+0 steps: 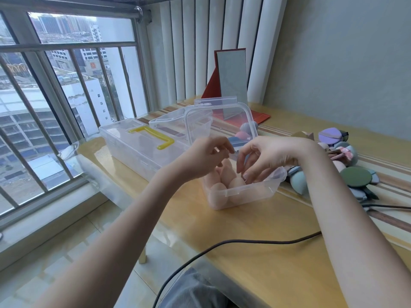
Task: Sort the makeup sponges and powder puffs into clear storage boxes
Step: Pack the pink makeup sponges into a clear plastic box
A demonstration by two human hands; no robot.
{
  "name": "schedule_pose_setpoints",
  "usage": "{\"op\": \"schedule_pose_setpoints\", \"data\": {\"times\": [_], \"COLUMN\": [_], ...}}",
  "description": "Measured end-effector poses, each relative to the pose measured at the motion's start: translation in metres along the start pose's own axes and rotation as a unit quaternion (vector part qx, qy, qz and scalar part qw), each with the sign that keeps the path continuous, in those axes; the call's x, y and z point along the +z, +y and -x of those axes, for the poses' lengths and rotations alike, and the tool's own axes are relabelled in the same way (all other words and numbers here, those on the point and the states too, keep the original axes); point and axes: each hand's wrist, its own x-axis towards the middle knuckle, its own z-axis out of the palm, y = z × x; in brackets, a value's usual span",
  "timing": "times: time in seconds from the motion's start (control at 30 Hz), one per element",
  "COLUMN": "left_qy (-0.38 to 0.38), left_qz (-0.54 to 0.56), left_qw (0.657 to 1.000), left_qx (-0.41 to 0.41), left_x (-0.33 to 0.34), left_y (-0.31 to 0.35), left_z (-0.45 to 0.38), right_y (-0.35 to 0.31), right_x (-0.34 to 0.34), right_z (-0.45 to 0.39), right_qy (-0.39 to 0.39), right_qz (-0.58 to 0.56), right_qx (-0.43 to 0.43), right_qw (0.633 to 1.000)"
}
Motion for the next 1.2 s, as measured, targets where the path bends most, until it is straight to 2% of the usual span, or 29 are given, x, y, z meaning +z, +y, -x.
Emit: {"op": "schedule_pose_setpoints", "data": {"times": [0.17, 0.3, 0.47, 0.67, 0.83, 1.2], "left_qy": [0.110, 0.187, 0.183, 0.178, 0.176, 0.147], "left_qz": [-0.033, -0.027, -0.043, -0.055, -0.077, -0.125], "left_qw": [0.993, 0.981, 0.981, 0.980, 0.978, 0.976], "left_qx": [0.032, 0.040, 0.054, 0.066, 0.077, 0.098], "left_x": [0.013, 0.020, 0.021, 0.021, 0.020, 0.018], "left_y": [-0.001, -0.005, -0.008, -0.008, -0.007, -0.004], "left_z": [0.005, 0.010, 0.008, 0.008, 0.010, 0.008], "right_y": [0.002, -0.001, 0.000, 0.006, 0.005, -0.001], "right_x": [0.002, 0.016, 0.018, 0.016, 0.010, 0.010], "right_z": [-0.008, -0.021, -0.025, -0.025, -0.024, -0.015], "right_qy": [0.079, 0.092, 0.085, 0.070, 0.101, 0.106], "right_qz": [-0.023, -0.013, -0.030, -0.052, -0.016, 0.014], "right_qx": [0.035, 0.046, 0.019, 0.034, 0.045, 0.044], "right_qw": [0.996, 0.995, 0.996, 0.996, 0.994, 0.993]}}
